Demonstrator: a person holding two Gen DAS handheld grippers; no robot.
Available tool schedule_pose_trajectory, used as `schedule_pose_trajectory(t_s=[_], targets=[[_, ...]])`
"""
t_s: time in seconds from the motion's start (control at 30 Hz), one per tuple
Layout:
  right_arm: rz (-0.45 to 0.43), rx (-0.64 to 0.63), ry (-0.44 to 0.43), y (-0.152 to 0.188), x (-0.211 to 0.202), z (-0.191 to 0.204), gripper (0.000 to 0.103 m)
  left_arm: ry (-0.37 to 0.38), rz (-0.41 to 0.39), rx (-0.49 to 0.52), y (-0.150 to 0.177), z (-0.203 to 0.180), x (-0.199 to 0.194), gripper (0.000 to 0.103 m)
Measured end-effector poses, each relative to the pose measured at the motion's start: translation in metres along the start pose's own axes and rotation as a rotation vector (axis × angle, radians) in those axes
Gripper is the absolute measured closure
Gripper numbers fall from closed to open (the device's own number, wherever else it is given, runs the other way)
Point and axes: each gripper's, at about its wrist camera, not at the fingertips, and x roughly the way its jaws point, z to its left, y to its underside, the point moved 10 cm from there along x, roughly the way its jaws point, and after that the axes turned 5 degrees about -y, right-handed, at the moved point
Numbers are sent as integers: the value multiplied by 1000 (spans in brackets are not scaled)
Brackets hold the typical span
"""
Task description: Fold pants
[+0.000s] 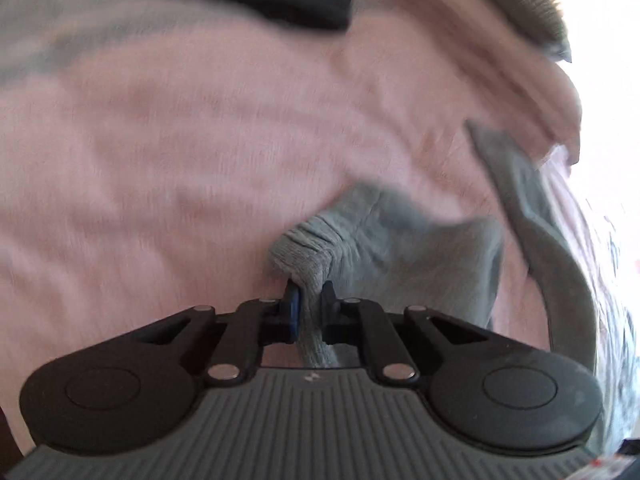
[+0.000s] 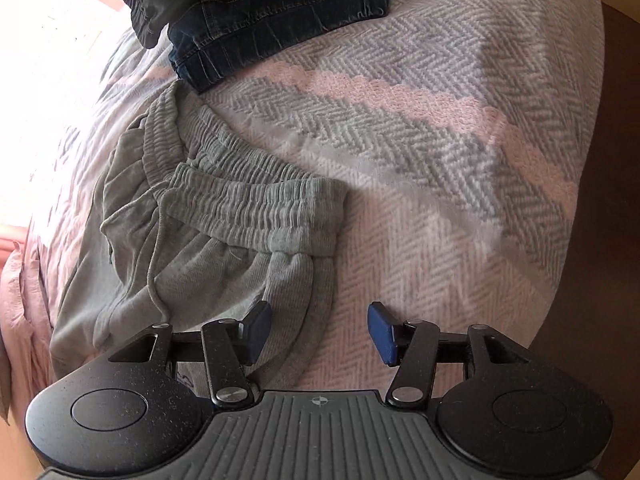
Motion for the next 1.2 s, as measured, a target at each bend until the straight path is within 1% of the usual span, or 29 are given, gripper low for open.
schedule_pose_trajectory(t_s=[0.03,0.07,0.1,0.17,0.2,0.23,0.27,0.3,0.33,0.37,0.4,0.43,0.5,0.6,0.67,0.7,0.73,0.77,0.8,0.83,0.9,1.0,1.03,1.07,1.13,1.17,1.2], targets=[[-9,-1,-6,1,-3,1,52,-9,-74,67,-17,2,-15,97],[-24,-1,-13,2,-6,2,52,-38,-129,125,-31,7,-27,97],[-39,4,-20,3,-8,2,52,-69,-156,167,-43,16,-33,97],[-65,22,-39,3,-11,1,52,-95,-97,215,-49,35,-25,91],[-78,34,-50,4,-11,-1,52,-121,-66,221,-46,44,-18,83],[-87,46,-58,5,-10,-3,51,-153,-28,216,-39,54,-9,81],[-95,59,-63,6,-9,-4,50,-171,6,181,-32,62,0,80],[-113,77,-73,6,-10,-6,50,-144,43,120,-24,68,6,78],[-130,92,-91,6,-10,-6,48,-103,75,44,-17,72,11,73],[-147,107,-113,5,-11,-6,47,-75,89,-22,-11,75,13,68],[-161,120,-133,3,-11,-6,46,-53,96,-67,-5,75,16,57],[-174,129,-151,2,-11,-6,44,-37,102,-90,1,73,18,52],[-196,150,-175,-1,-7,-7,43,-36,113,-84,9,70,23,53],[-218,204,-204,-5,8,-11,42,-47,101,-49,10,62,29,55],[-231,225,-234,-9,20,-10,42,-51,98,-38,7,59,32,64],[-237,223,-243,-11,27,-7,42,-59,94,-28,4,56,34,74],[-234,206,-234,-12,31,-3,49,-74,90,-7,2,53,36,92],[-229,163,-210,-13,36,1,85,-87,90,18,0,51,37,95],[-207,122,-171,-12,39,3,90,-99,86,38,-3,49,36,96],[-203,91,-156,-13,37,6,92,-113,73,55,-6,47,33,96],[-197,31,-152,-16,20,15,96,-117,42,95,-13,44,21,96],[-185,-35,-195,-24,-21,29,97,-76,-11,149,-21,39,-11,95],[-180,-60,-205,-26,-33,33,97,-75,-25,166,-21,41,-22,95],[-178,-84,-206,-28,-43,36,97,-89,-36,180,-21,44,-31,95],[-166,-100,-194,-30,-50,33,97,-114,-34,181,-14,57,-40,95],[-156,-86,-185,-28,-47,27,97,-109,-26,160,-9,64,-40,95],[-140,-81,-169,-24,-38,20,97,-129,-24,148,-2,73,-37,95]])
